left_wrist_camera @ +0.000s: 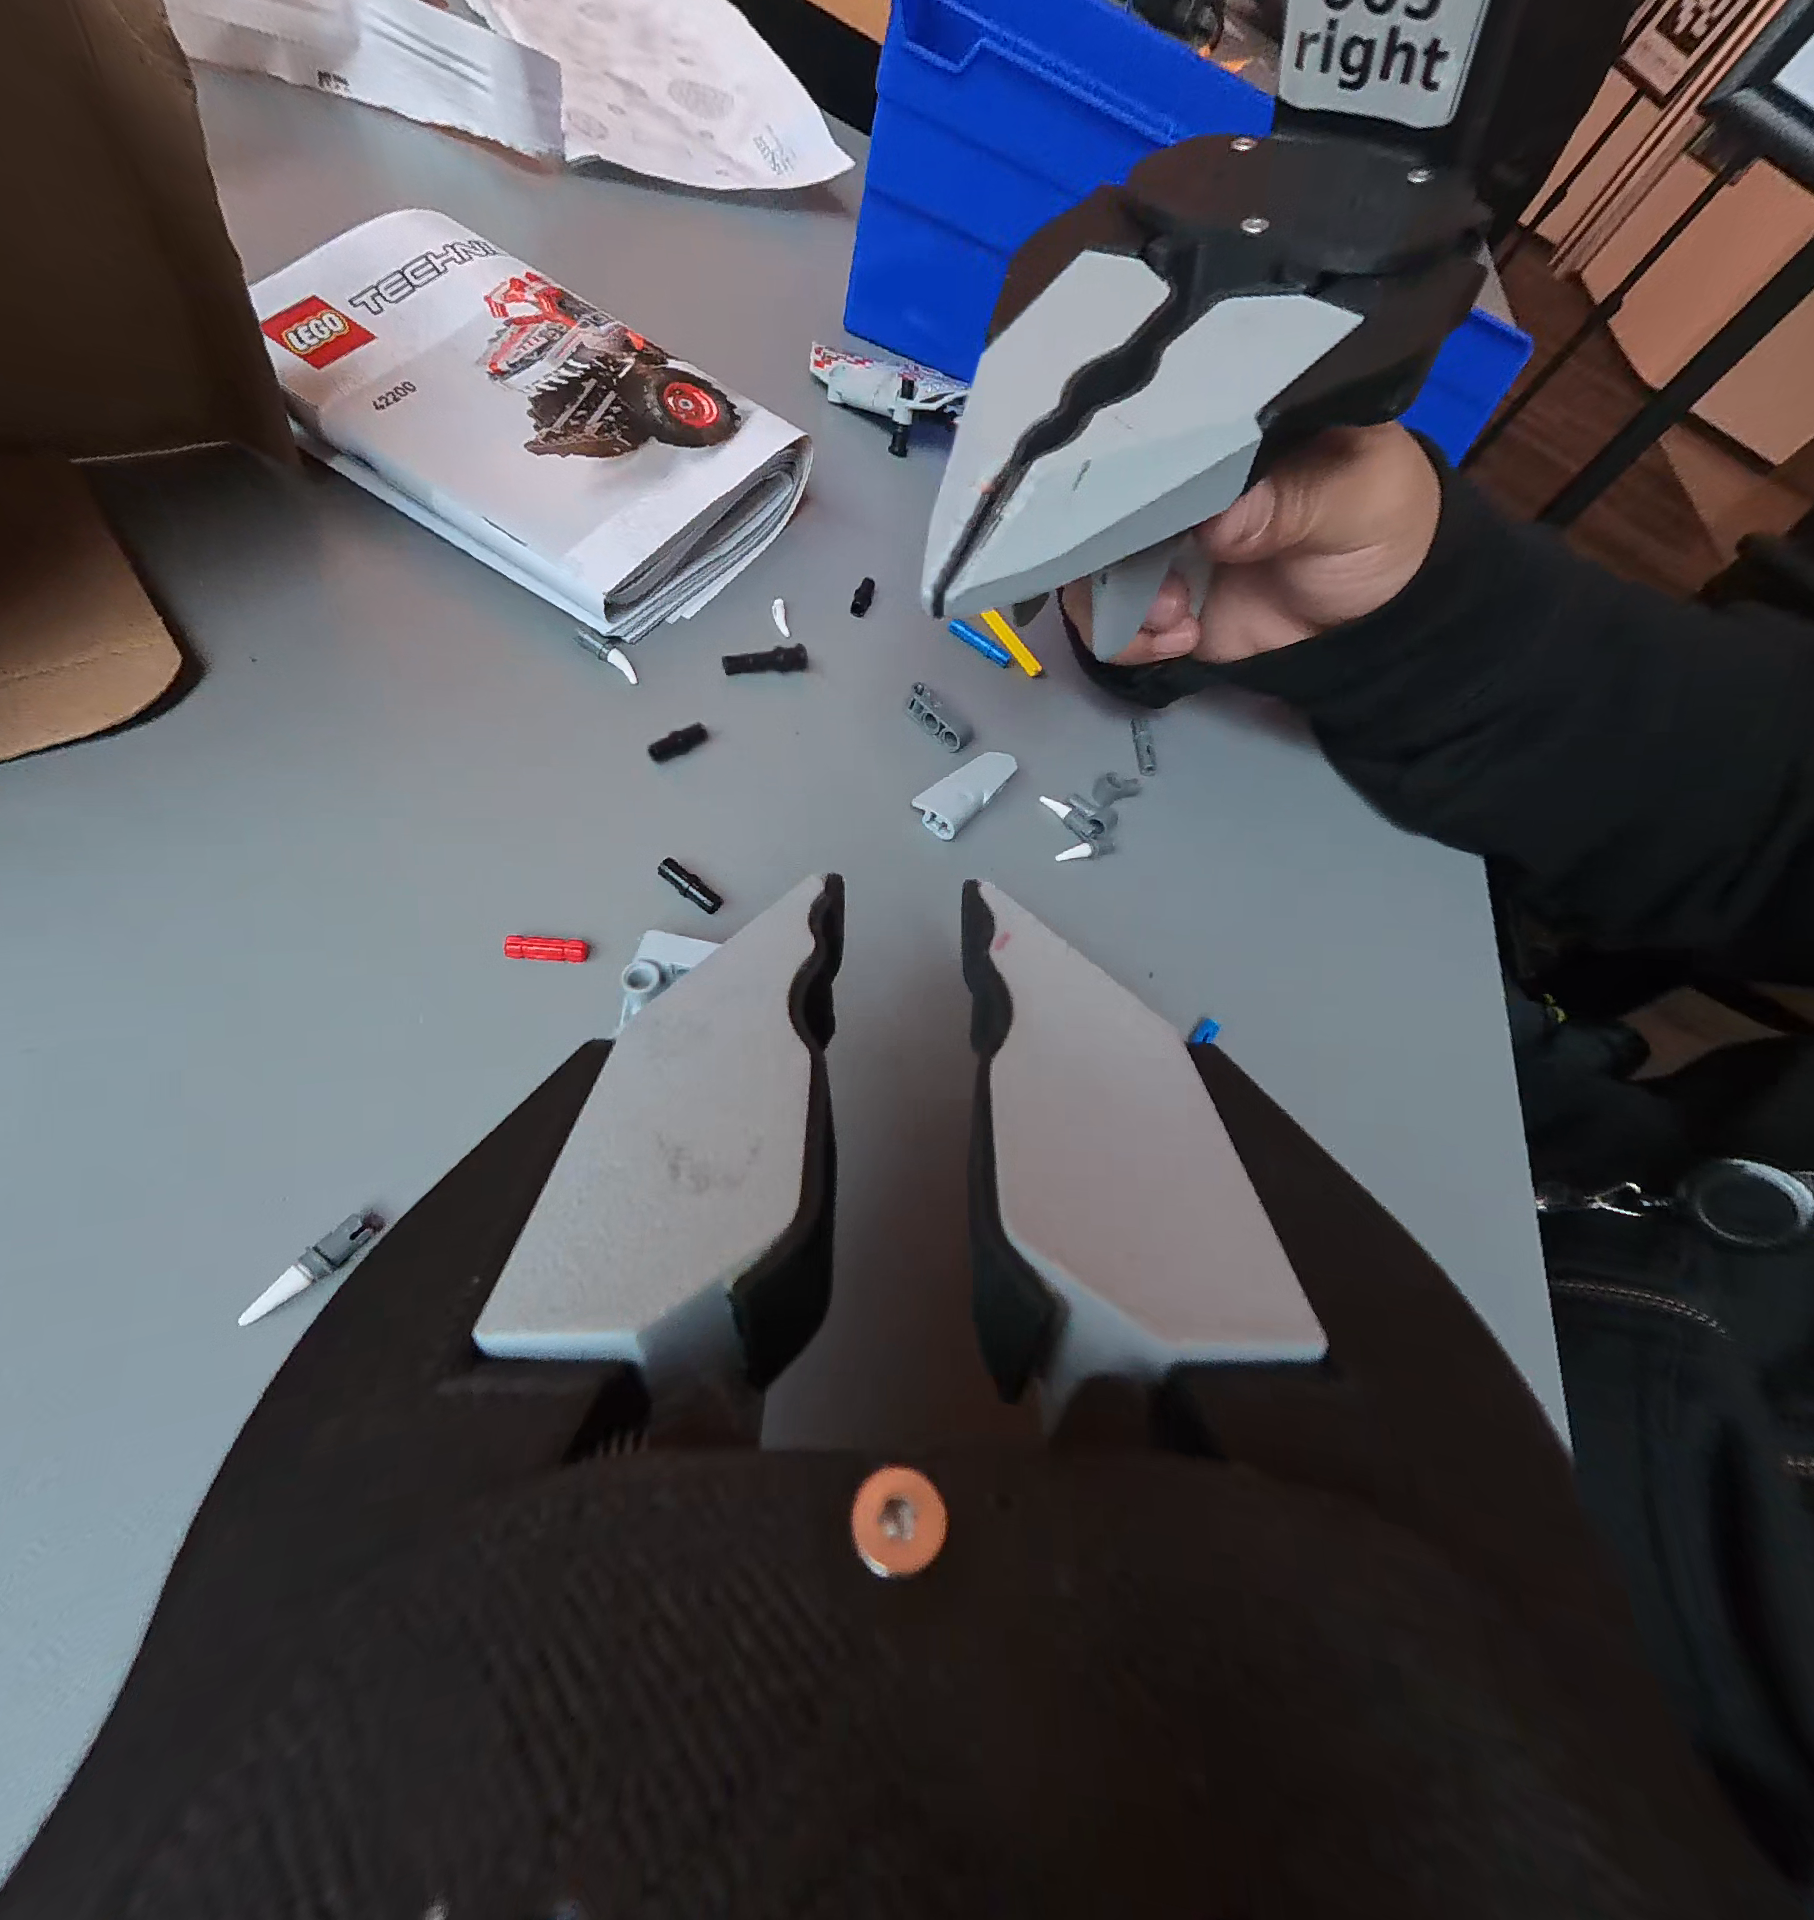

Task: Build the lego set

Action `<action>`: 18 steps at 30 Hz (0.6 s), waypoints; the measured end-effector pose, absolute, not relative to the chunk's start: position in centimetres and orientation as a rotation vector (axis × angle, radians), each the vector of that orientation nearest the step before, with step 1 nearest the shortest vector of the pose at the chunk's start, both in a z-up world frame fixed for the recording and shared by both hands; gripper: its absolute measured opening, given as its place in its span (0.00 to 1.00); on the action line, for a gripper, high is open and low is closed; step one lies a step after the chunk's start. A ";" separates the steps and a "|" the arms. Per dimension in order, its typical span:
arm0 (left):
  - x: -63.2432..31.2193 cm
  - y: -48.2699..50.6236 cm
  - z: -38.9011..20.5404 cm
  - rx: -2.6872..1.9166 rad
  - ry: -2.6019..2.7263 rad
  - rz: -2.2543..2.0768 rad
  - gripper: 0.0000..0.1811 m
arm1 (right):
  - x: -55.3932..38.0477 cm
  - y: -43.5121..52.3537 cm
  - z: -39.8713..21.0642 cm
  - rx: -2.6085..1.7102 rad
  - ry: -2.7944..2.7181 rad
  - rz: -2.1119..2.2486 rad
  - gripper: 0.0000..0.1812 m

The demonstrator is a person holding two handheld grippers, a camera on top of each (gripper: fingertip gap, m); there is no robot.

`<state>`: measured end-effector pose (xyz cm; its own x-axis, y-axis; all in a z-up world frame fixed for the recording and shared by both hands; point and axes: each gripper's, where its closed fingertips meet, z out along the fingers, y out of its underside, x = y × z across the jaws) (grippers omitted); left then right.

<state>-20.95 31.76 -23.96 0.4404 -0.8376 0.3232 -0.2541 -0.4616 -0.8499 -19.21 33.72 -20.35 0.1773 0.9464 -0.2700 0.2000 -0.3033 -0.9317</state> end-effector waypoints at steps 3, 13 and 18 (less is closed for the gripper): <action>-20.8 31.6 -24.0 -1.951 0.931 -1.003 0.11 | -19.3 33.5 -20.3 -1.653 -1.120 1.194 0.00; -20.8 31.3 -23.4 -1.917 0.921 -1.088 0.13 | -19.4 33.2 -19.5 -1.523 -1.175 1.192 0.01; -22.0 30.7 -21.3 -1.822 0.830 -1.049 0.21 | -19.2 32.4 -18.5 -1.509 -1.240 1.083 0.09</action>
